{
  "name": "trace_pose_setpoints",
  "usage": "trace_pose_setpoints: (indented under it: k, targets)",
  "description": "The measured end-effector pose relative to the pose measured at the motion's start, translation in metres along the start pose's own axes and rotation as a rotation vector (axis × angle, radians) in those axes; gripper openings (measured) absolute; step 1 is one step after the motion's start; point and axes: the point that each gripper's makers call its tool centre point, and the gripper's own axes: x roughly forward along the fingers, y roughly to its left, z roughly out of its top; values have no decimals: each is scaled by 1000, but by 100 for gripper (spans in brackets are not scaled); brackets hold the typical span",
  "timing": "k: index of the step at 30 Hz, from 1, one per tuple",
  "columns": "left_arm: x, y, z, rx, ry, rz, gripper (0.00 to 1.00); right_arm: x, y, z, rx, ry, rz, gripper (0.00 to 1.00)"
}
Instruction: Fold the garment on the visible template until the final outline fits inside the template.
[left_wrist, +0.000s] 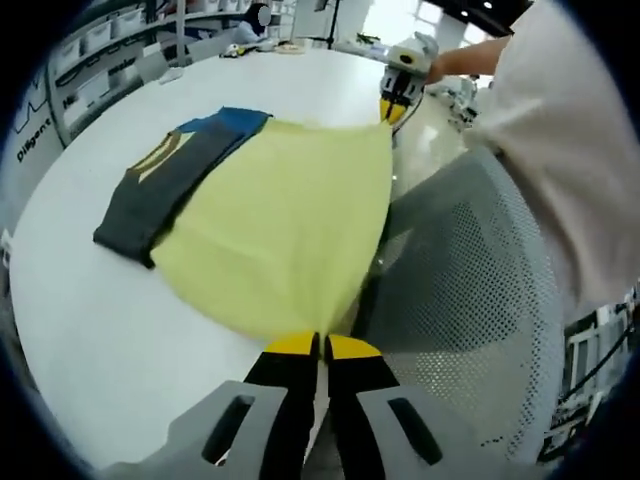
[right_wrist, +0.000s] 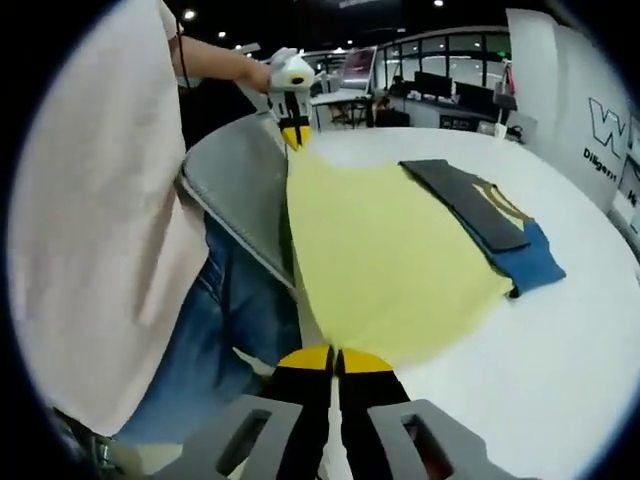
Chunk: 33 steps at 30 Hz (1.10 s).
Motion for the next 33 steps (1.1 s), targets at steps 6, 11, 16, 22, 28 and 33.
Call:
trace_pose_setpoints:
  k: [6,11,16,22,28,33]
  targets:
    - [-20,28,26,5,-39,32,1,-23,-35,32,-19,-47,-48,0]
    - [-34,54,49,13,-70,63,1,-34,-66,54,-32,-70,-90,0]
    - [-47,86,74,19,-109,99,1,-44,-106,75,-48,-83,-137,0]
    - [-51,130,95,33,-107,128,1,-49,-155,96,-52,-91,-175,0]
    - [-47,177,110,13,-106,154,1,-40,-202,104,-31,-75,-204,0]
    - [-32,219,114,-37,-98,164,1,-26,-239,104,8,-55,-211,0]
